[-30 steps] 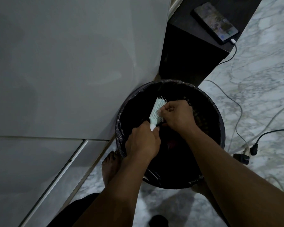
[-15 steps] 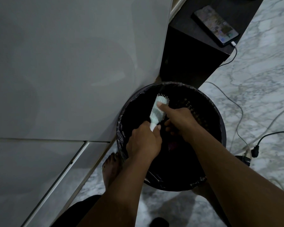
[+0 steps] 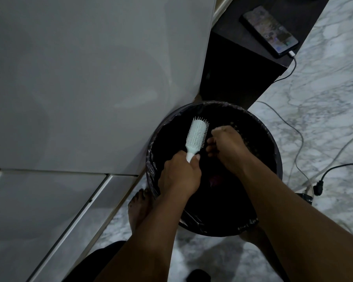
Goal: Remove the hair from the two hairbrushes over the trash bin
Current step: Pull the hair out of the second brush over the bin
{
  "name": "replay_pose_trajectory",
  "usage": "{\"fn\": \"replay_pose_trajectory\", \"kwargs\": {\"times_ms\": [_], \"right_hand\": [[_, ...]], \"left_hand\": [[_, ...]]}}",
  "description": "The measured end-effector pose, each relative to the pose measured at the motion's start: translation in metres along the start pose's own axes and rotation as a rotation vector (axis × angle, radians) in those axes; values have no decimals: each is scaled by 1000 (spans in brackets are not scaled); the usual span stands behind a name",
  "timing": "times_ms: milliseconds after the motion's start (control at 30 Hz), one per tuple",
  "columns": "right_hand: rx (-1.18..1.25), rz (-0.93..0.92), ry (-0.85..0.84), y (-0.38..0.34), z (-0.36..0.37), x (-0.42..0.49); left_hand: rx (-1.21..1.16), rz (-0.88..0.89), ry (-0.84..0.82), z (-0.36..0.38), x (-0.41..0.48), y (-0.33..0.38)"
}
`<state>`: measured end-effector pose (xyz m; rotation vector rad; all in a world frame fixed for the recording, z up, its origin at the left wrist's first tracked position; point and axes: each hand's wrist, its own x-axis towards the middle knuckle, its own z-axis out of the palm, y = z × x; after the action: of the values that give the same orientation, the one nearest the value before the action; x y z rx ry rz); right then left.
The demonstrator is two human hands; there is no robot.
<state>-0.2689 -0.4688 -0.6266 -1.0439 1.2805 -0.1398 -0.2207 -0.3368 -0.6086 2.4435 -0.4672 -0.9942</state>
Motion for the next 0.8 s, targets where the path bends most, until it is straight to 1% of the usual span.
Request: {"fn": "replay_pose_trajectory", "kwargs": {"times_ms": [67,100,200,300,500,533,567,667,700,800], "right_hand": [[-89,-56,-26,2,-1,-2],[-133,-75,-8,5,-1,-3],[-192,-135,109,11,0,-1],[-248,-165,171,12,-1,3],[-133,-146,317,6,-5,1],[-141,-160,314,7,-7,1],[-160,-183,277,8,-8,2],[-230,-249,41,10,-3,-1],[-266,-246,-8,10,-1,-1],[-333,-190,-15,10,1,1]], "left_hand": [[13,9,-10,0,-1,1],[21,14,-16,1,-1,1],[56,18,-31,2,-1,0],[76,28,-30,1,-1,-1],[34,14,-14,0,-2,-3],[33,12,-15,0,-2,-4],[34,12,-14,0,-2,-4],[57,6,-13,0,-2,-3],[75,4,-14,1,-2,-3],[142,18,-18,2,-3,-4]]}}
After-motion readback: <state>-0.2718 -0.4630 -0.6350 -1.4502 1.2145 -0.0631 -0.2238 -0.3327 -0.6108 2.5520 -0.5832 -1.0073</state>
